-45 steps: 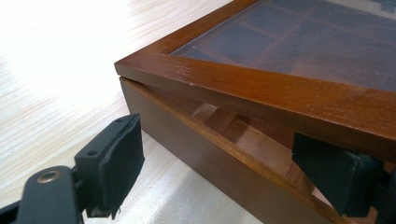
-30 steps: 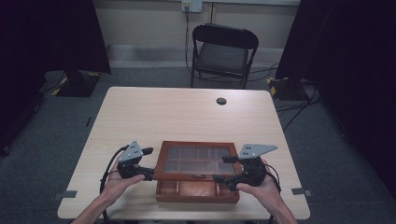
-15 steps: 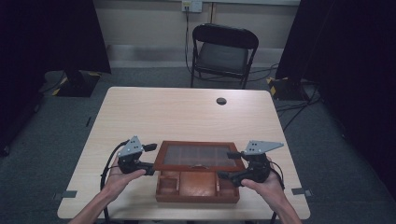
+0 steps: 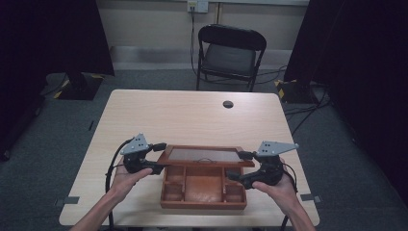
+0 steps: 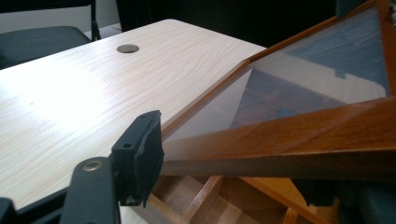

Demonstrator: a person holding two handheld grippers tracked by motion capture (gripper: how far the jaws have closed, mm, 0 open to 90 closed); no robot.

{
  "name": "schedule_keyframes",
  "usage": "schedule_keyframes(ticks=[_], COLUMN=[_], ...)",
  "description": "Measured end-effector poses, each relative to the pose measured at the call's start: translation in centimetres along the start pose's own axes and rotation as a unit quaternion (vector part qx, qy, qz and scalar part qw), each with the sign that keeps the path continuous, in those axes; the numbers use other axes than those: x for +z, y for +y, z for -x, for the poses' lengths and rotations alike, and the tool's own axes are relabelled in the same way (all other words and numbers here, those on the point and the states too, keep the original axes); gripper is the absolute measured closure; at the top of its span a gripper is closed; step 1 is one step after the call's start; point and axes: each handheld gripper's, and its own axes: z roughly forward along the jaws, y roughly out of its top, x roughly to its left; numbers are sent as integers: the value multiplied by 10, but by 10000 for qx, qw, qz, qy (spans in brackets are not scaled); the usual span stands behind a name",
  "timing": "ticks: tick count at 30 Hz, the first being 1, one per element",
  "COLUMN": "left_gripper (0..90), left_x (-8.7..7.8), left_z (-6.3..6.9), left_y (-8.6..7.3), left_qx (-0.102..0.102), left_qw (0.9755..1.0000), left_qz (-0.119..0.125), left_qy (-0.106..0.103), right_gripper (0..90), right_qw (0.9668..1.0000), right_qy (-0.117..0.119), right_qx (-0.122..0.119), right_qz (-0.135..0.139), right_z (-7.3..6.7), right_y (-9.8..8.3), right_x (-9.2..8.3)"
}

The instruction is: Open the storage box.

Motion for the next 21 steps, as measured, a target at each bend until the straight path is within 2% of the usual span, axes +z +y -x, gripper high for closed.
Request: schedule_keyframes(ticks=[4, 10, 12, 16, 21], left_gripper=[369, 395, 405, 428, 427], left_x=[1, 1, 1, 2, 6], left_z=[-1, -2, -3, -6, -10], left_y=[3, 4, 7, 13, 15], left_qx=[-39, -129, -131, -141, -186], left_qw=[9999, 9998, 9998, 9997, 9996], left_qz=[-33, 18, -64, -160, -146], left_qy=[-98, -122, -154, -134, -123], right_gripper=[156, 171, 196, 247, 322], right_qw=[9998, 9989, 9985, 9982, 9978], right_qy=[-180, -425, -506, -537, -546], right_qx=[19, 197, 218, 280, 343], right_qz=[9, -46, -77, 32, 147], right_z=[6, 25, 29, 36, 42], right_y=[-2, -7, -8, -9, -7], right_x=[0, 2, 4, 6, 8])
